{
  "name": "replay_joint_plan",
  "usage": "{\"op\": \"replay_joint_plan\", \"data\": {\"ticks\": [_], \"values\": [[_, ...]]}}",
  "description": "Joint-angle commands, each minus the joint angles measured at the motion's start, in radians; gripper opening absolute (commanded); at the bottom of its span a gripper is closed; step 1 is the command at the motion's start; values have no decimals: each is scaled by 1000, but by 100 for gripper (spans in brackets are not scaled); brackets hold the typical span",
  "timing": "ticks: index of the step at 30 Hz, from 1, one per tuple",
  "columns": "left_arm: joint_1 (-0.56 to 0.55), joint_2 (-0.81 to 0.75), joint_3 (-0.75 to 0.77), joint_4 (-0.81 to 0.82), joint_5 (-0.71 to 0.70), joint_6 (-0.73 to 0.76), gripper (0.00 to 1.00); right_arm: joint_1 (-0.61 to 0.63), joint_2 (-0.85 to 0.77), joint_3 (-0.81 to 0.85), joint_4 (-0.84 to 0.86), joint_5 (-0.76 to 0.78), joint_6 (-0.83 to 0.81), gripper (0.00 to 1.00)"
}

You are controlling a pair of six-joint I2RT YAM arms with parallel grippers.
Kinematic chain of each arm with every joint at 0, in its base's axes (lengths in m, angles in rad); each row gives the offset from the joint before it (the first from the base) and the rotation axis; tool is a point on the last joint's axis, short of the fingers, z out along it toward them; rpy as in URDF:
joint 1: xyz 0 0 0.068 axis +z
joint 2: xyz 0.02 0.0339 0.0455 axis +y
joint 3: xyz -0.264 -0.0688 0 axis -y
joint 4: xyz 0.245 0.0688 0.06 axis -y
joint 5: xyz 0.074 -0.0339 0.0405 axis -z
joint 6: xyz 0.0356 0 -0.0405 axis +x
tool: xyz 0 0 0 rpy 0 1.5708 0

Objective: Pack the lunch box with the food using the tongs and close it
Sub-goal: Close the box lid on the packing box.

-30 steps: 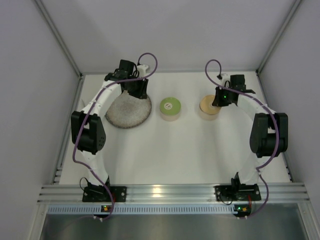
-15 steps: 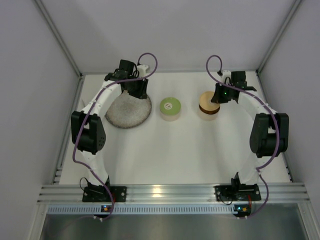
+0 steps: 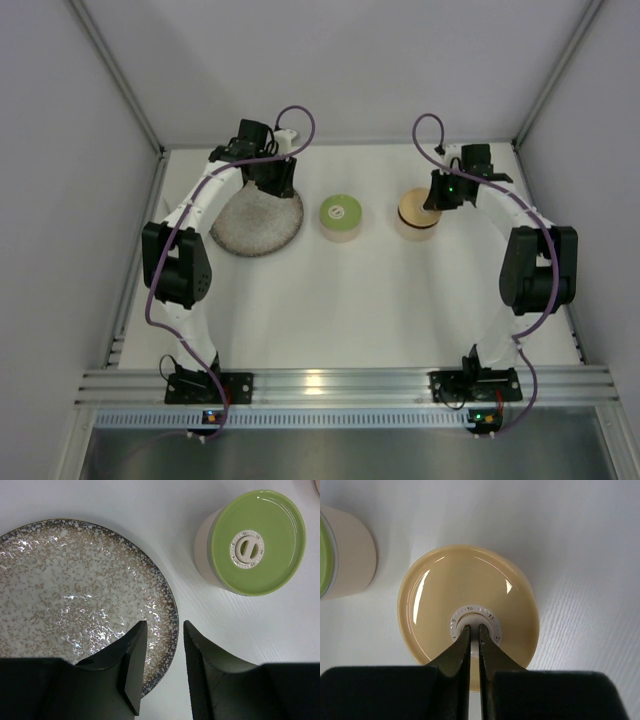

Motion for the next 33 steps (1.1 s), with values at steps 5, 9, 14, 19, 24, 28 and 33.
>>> {"op": "replay_joint_plan", "data": {"ticks": [5, 9, 14, 19, 24, 28, 33], "values": [[0, -54, -3, 12, -3, 10, 40, 9, 18, -5, -41, 19, -2, 0], [-1, -54, -3, 12, -3, 12, 40, 18, 52, 7, -24, -16, 10, 0], [-1, -57, -7, 10, -11, 16, 41, 23, 64, 15, 3, -13, 34, 0], [-1, -57, -5, 9, -12, 19, 40, 23, 35, -44, 75, -3, 42, 0], [-1, -54, -3, 13, -9, 16, 40, 23, 2, -126, 186, -32, 94, 0], [0, -59, -5, 12, -11, 19, 40, 23, -5, -154, 227, -10, 111, 0], [-1, -64, -8, 10, -14, 19, 40, 23, -18, -188, 253, 13, 114, 0]]}}
